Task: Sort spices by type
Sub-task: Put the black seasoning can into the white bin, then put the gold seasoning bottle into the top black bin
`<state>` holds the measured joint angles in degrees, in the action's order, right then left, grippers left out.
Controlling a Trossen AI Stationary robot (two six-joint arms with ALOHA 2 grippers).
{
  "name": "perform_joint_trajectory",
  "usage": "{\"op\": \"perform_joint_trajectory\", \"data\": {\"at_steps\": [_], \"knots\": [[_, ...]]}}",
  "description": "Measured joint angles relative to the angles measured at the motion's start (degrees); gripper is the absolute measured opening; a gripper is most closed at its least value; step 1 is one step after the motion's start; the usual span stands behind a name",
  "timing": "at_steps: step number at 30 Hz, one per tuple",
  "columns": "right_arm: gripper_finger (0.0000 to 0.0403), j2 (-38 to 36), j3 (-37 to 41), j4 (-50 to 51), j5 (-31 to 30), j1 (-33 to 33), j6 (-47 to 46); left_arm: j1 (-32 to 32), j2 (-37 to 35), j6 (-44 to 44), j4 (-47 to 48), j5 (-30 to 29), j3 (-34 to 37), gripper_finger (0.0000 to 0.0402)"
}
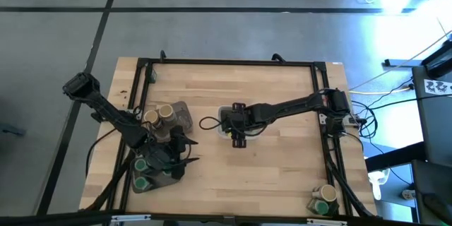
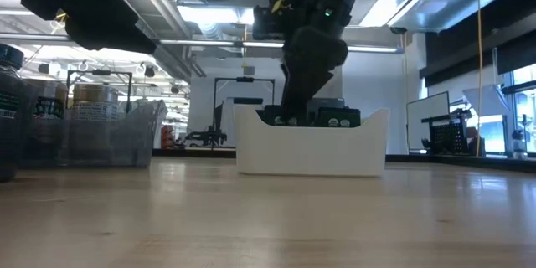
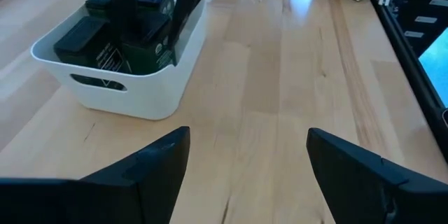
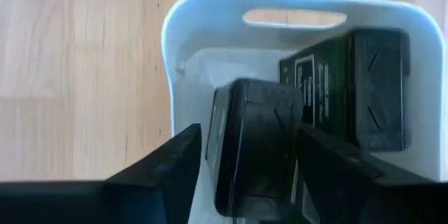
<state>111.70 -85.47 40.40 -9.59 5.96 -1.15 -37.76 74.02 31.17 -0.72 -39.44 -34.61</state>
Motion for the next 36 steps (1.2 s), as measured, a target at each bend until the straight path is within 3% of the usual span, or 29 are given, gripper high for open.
{"op": "perform_joint_trajectory", "data": {"at_steps": [7,16,24,31,36], "knots": [[0.024,-5.1,-3.3,5.0,1.2,1.1,-2.2,0.5,0.0,-1.3,-0.3,-0.1,0.0,0.0285],[0.0241,-12.0,-3.7,10.7,1.6,10.2,-5.0,0.3,0.0,-2.4,-6.2,-0.1,0.0,0.0285],[0.0241,-11.7,-3.6,16.0,2.7,19.7,-18.6,0.3,2.7,-5.9,-15.1,-0.1,0.0,0.0285],[0.0245,-11.7,-3.6,24.0,2.7,22.8,-33.4,0.4,7.7,-6.1,-24.5,-0.1,-0.1,0.0285],[0.0299,-11.7,-2.6,31.7,2.6,26.3,-39.4,0.4,11.9,-5.6,-26.2,-0.1,-1.5,0.0285]]}}
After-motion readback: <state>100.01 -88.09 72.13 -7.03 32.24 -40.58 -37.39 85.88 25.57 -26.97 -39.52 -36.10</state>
